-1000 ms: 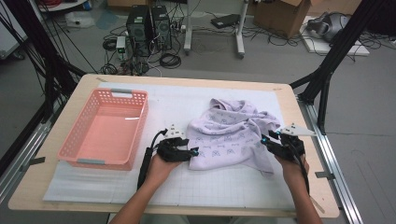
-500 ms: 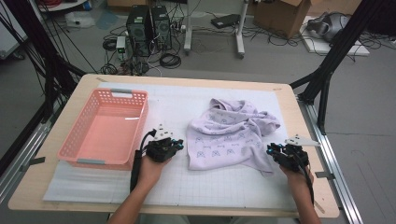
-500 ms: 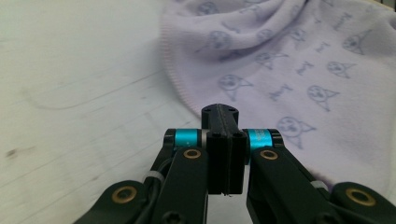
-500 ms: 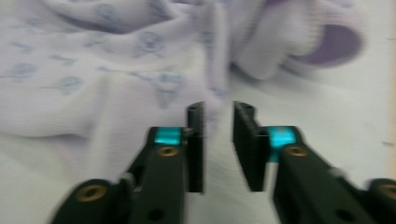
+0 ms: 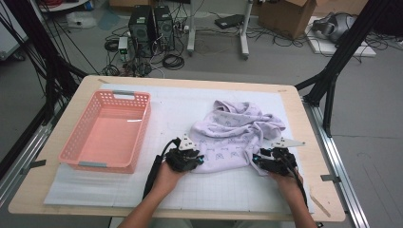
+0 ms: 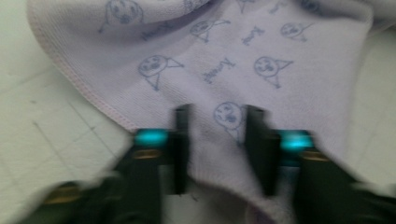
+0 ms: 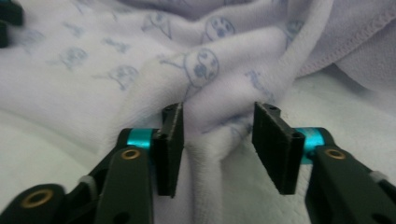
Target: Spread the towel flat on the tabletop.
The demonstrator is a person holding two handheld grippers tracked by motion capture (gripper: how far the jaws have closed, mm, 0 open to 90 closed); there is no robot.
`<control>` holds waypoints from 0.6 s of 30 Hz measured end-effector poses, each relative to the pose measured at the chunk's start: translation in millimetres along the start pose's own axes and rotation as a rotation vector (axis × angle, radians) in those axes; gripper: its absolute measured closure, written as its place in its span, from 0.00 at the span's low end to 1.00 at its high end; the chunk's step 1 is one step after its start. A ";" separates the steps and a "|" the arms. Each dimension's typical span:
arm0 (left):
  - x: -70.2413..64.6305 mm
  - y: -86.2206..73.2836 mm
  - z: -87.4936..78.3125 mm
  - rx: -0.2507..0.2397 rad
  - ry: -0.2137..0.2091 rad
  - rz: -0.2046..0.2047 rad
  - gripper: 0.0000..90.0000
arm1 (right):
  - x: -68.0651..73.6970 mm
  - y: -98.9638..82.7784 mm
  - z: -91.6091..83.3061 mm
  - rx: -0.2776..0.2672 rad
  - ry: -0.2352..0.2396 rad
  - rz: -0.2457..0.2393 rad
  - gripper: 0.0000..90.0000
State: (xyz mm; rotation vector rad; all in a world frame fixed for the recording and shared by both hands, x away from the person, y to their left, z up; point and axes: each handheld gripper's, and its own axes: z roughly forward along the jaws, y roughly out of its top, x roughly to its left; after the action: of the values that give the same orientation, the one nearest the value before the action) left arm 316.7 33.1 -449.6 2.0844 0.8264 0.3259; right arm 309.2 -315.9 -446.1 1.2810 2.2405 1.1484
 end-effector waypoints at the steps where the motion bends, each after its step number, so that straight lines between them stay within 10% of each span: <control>1: 1.1 0.0 -1.0 0.004 -0.002 -0.005 0.97 | -0.8 0.0 -3.1 -0.017 0.007 0.016 0.58; 8: 17.4 -7.9 -26.6 -0.114 0.022 -0.073 0.98 | -10.9 -9.3 -7.3 0.023 -0.048 0.057 0.63; 13: 28.5 -13.5 -40.8 -0.159 0.027 -0.112 0.98 | 6.1 -8.0 -3.9 0.026 -0.035 -0.053 0.94; 18: 36.5 -21.1 -52.3 -0.168 0.054 -0.139 0.98 | 5.2 -8.2 -15.9 0.074 -0.079 -0.095 0.96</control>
State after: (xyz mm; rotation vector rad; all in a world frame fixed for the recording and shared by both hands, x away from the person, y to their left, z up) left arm 308.7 98.6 -437.0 1.8589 0.9386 0.3643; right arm 292.0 -321.6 -441.9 1.2118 2.2783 0.9723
